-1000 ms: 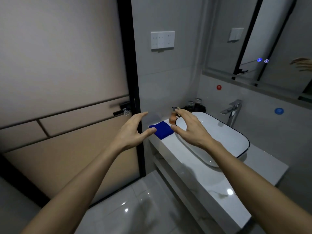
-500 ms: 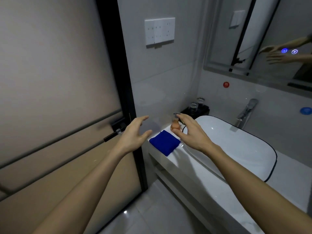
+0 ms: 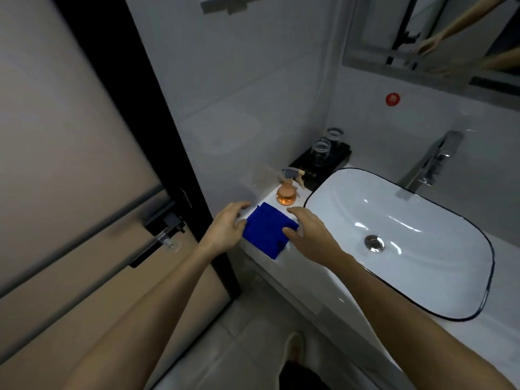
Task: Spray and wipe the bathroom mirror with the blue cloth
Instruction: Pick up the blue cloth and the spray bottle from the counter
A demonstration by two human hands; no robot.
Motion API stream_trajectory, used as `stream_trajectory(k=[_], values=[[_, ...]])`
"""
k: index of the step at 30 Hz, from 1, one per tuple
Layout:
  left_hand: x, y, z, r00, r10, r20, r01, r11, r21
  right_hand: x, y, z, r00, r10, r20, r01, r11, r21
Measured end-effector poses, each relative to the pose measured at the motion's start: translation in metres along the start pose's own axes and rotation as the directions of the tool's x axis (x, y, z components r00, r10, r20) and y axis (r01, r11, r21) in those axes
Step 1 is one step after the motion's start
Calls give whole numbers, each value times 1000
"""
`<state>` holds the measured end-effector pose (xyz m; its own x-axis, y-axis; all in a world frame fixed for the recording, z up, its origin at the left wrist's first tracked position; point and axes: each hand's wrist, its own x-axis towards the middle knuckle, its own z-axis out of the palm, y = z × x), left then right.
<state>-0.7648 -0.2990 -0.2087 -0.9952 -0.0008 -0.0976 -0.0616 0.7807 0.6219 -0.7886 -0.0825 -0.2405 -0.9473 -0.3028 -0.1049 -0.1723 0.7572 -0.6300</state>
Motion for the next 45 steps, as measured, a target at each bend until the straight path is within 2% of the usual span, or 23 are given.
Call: stream_trajectory(k=[3,7,11,17,21,25,29,33,35,38,41,45], values=[[31,-13,18,997,-77,28,77,997,-3,23,18,17,997,-15,73,18,999,-31],[55,-37,40,993,-72,90,68,997,48,39,36,39,990,-65,128,78,992,-104],[76,-64,56,985,-5,174,-15,993,113,50,51,66,979,-104,175,129,982,-139],[103,-107,86,951,175,255,-228,954,195,64,73,119,973,-164,164,197,957,-212],[102,-134,109,916,225,333,-334,888,317,61,82,156,970,-168,174,227,882,-413],[104,-145,121,923,263,280,-354,865,355,61,82,175,986,-155,59,165,865,-475],[105,-142,118,910,313,271,-400,833,383,57,84,178,960,-280,-7,245,853,-461],[106,-131,113,937,276,216,-346,827,443,58,80,154,977,-213,-27,199,944,-264],[113,-123,108,952,250,174,-300,865,402,62,75,139,988,-145,-60,135,980,-149],[132,-114,102,954,281,109,-301,899,319,75,71,127,992,-67,-108,57,994,-89],[152,-105,106,951,302,66,-309,920,240,90,72,127,991,-27,-132,6,987,-160],[168,-104,119,971,235,47,-239,962,131,98,74,135,992,13,-127,-43,972,-231]])
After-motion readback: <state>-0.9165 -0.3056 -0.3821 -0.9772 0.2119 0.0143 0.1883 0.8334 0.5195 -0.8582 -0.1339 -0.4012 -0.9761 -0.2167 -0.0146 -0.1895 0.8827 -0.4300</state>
